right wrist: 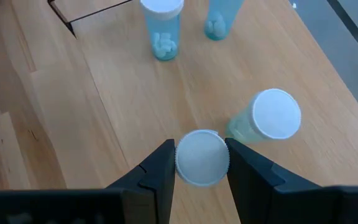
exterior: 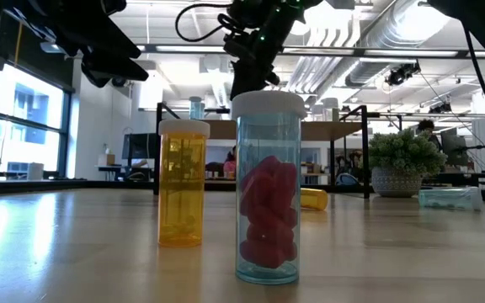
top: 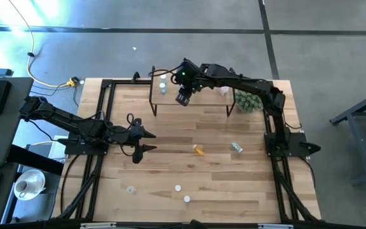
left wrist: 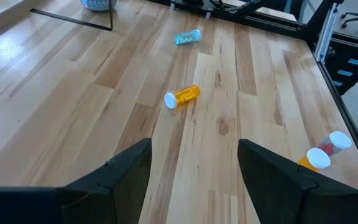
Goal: Pick and place medicine bottles onto shelf by color
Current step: Put the bottom light blue pill bottle on the shelf aligned with the other light blue pill bottle
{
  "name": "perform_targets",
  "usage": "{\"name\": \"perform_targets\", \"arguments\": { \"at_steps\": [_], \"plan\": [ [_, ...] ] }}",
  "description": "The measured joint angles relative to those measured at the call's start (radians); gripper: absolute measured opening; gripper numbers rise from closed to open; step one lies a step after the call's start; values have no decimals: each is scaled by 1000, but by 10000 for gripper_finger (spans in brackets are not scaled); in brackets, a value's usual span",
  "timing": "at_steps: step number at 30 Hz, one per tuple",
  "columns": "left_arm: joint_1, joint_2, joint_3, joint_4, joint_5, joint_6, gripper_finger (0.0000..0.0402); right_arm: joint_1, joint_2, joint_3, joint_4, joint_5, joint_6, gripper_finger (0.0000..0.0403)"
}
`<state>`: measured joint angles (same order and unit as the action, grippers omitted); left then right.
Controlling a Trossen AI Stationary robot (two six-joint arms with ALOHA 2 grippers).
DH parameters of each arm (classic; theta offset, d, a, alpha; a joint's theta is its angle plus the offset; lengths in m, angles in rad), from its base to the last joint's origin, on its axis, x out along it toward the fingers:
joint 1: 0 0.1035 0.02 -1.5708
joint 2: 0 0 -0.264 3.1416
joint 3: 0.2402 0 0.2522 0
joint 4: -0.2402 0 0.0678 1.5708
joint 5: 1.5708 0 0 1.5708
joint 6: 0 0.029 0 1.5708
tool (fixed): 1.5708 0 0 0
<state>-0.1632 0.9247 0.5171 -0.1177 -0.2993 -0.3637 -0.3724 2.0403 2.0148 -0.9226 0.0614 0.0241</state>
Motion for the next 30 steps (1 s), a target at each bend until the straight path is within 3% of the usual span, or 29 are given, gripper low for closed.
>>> {"name": "perform_targets", "arguments": {
  "at_steps": [18,30],
  "plan": [
    [0,0,0,-47,0,-1,227,-8,3,0,29,-6,20,118],
    [0,0,0,-47,0,-1,227,-7,3,-1,28,38,20,145]
  ]
}}
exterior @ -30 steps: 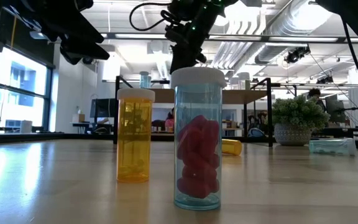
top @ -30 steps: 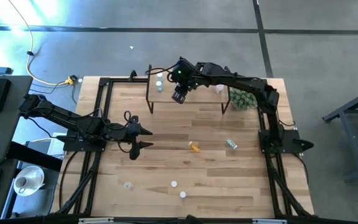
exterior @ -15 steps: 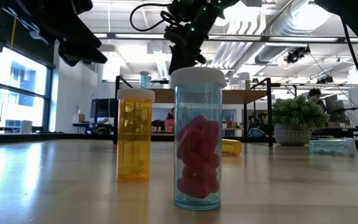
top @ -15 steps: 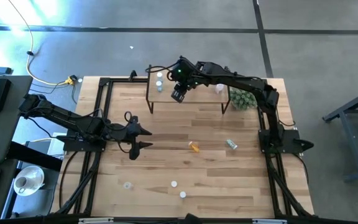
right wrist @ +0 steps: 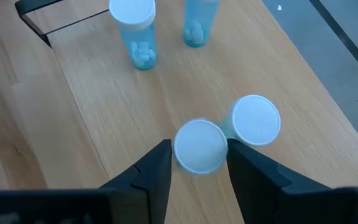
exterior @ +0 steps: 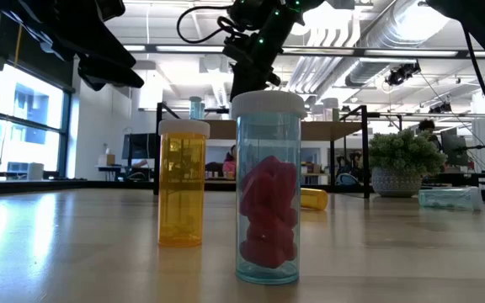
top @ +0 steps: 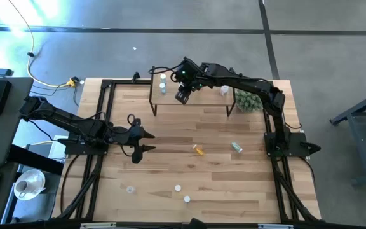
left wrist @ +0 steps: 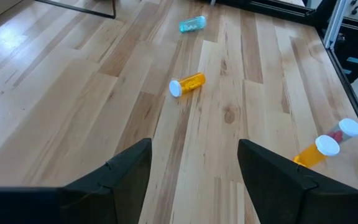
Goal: Pick and place medicine bottles onto shelf by color
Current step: Put the bottom light blue pill bottle on the shelf aligned with the other light blue pill bottle, then put the top orange pill bottle on the shelf aligned with the other orange pill bottle
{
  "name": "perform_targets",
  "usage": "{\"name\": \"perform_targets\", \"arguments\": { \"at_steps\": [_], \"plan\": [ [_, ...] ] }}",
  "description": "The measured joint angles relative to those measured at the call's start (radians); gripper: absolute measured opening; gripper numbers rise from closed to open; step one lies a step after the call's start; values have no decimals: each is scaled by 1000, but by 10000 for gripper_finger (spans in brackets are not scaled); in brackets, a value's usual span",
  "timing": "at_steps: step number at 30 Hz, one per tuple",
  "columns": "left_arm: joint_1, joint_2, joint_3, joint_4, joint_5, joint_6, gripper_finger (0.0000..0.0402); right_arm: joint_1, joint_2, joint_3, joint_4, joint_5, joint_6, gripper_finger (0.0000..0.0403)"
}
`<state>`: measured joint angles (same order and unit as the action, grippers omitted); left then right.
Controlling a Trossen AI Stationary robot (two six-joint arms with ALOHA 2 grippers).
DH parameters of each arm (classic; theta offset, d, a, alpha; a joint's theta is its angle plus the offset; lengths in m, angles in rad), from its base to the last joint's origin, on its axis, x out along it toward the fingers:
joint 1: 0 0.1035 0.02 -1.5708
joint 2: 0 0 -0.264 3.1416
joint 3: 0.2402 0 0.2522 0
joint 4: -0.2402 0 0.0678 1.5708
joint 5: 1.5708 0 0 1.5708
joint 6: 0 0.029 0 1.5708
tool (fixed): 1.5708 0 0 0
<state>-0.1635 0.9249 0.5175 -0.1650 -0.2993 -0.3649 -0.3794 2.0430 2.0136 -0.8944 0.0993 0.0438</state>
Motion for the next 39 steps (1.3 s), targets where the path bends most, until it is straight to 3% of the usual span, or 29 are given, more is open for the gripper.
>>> {"name": "perform_targets", "arguments": {
  "at_steps": [11,16,30,39],
  "plan": [
    [0,0,0,0,0,1,227,7,0,0,-8,-1,0,145],
    [0,0,0,0,0,1,227,9,-2,61,-61,-2,0,145],
    [-1,0,0,-4,0,0,227,58,-4,295,-362,-41,35,145],
    [-3,0,0,-4,0,-1,227,186,-8,300,-601,-92,-23,145]
  ]
}}
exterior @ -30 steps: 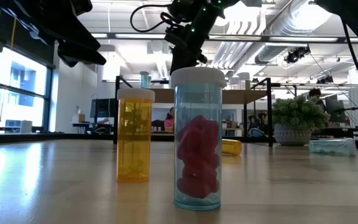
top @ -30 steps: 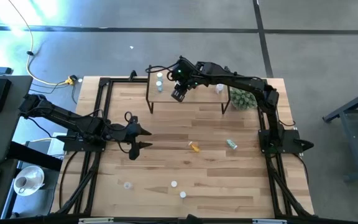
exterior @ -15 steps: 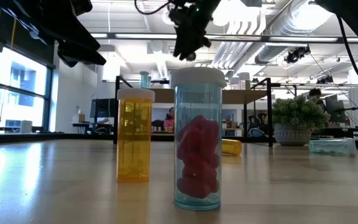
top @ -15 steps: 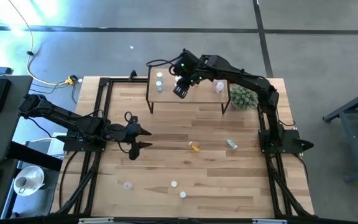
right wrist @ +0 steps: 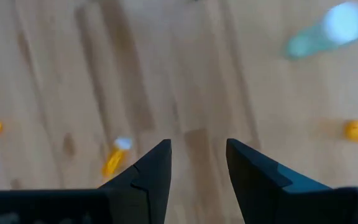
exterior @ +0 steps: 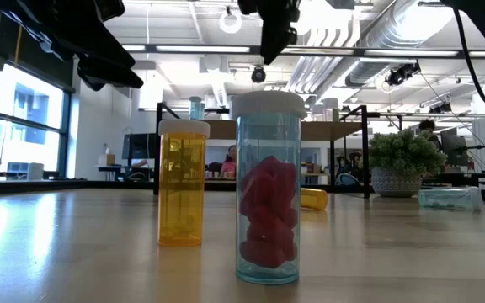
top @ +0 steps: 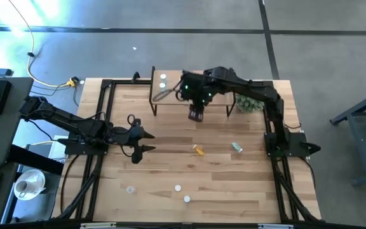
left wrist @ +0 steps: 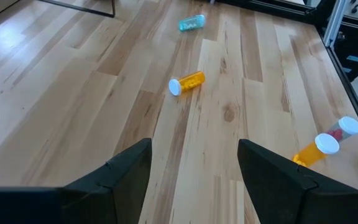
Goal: Pick and place medicine bottles onto shelf by color
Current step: Put the top orange pill bottle on the shelf aligned with the other orange pill bottle
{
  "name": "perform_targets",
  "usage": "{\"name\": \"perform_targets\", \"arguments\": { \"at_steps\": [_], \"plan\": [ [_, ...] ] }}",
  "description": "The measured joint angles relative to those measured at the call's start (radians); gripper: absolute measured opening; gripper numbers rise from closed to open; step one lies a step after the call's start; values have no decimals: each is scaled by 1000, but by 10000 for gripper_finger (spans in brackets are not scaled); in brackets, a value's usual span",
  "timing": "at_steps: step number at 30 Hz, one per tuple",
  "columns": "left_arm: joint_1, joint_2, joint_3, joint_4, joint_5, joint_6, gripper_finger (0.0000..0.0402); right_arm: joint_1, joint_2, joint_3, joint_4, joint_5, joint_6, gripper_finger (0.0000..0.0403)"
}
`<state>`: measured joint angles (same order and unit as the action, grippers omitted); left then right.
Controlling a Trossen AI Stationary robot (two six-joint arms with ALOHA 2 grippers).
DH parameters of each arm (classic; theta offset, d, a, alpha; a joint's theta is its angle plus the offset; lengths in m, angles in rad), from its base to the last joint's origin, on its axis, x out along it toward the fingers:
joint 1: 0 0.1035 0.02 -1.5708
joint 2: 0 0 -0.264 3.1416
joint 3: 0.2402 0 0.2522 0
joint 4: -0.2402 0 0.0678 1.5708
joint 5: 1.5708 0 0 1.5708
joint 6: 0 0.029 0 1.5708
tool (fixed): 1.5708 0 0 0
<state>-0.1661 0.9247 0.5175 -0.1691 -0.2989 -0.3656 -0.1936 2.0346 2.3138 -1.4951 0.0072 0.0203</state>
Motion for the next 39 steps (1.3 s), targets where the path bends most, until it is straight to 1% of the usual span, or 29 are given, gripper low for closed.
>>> {"name": "perform_targets", "arguments": {
  "at_steps": [7,12,18,23,27,32,36,39],
  "plan": [
    [0,0,0,-42,0,-1,227,98,-1,-6,-59,1,-26,145],
    [0,0,0,-90,0,-24,227,138,-1,-58,-60,2,-28,145],
    [0,0,0,-98,0,-24,227,150,-2,-203,-47,3,-1,145],
    [0,0,0,-97,0,-24,227,150,-1,-340,10,-2,5,145],
    [0,0,0,-97,0,-24,227,150,-1,-438,78,-30,6,145],
    [0,0,0,-97,0,-24,227,153,-1,-535,161,-98,6,145],
    [0,0,0,-97,0,-25,227,169,-5,-610,219,-105,6,145],
    [0,0,0,-97,0,-25,227,188,-36,-686,262,-108,6,145]
  ]
}}
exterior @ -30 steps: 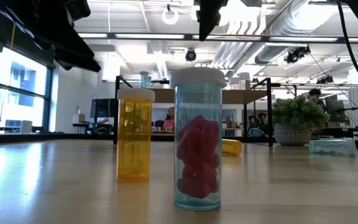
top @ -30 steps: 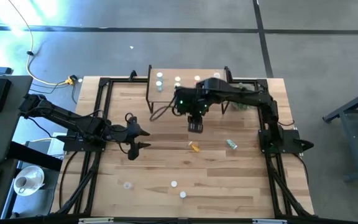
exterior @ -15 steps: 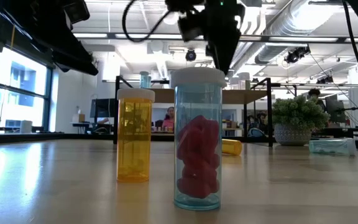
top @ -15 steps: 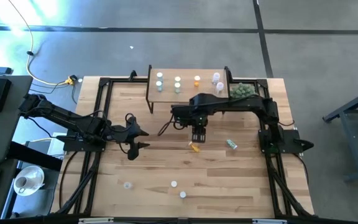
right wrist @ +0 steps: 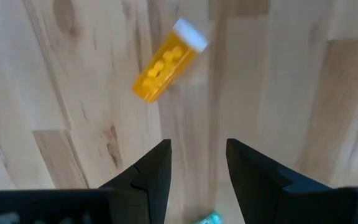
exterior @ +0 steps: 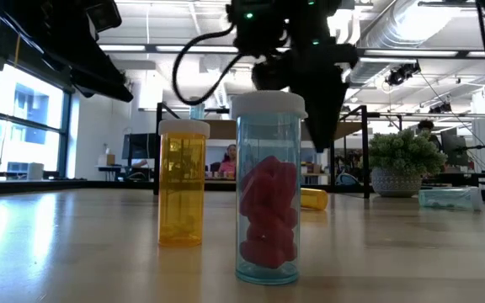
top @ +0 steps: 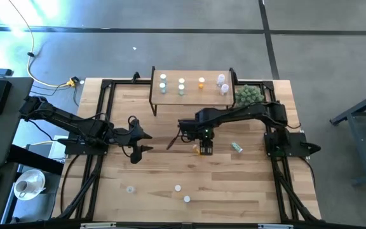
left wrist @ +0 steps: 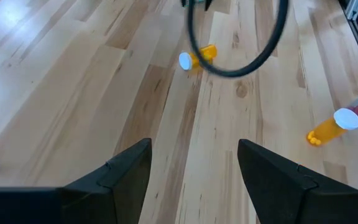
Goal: Pick and place medicine bottles onto shelf by color
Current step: Put the top orange pill bottle on the shelf aligned with the other orange pill bottle
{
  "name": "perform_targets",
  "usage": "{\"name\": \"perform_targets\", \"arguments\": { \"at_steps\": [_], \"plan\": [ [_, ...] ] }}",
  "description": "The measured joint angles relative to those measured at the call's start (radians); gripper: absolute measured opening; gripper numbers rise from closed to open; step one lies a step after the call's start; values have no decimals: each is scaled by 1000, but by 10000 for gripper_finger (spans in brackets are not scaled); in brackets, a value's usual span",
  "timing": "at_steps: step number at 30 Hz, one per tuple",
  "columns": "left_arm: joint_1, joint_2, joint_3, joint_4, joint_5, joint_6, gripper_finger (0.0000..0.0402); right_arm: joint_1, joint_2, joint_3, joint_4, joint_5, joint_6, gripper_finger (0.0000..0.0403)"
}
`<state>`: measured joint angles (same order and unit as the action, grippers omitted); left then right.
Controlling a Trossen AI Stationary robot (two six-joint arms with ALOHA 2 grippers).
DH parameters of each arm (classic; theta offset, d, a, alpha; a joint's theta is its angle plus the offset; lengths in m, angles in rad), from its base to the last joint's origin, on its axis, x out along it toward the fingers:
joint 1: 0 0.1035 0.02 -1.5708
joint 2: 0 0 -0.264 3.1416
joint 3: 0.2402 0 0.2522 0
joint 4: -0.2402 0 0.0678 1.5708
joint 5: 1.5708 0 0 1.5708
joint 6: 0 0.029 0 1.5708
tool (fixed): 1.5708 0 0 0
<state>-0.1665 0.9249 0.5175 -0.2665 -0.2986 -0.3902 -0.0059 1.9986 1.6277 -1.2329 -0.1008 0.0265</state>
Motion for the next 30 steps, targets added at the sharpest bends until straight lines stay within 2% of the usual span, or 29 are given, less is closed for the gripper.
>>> {"name": "perform_targets", "arguments": {
  "at_steps": [9,15,22,30],
  "plan": [
    [0,0,0,1,0,0,227,58,-213,-284,237,-3,147,144],
    [0,0,0,1,0,-2,227,93,-312,-422,426,-2,274,144],
    [1,0,0,1,0,-3,227,115,-313,-497,669,23,361,144],
    [1,0,0,2,0,-1,227,99,-268,-497,775,74,354,160]
  ]
}}
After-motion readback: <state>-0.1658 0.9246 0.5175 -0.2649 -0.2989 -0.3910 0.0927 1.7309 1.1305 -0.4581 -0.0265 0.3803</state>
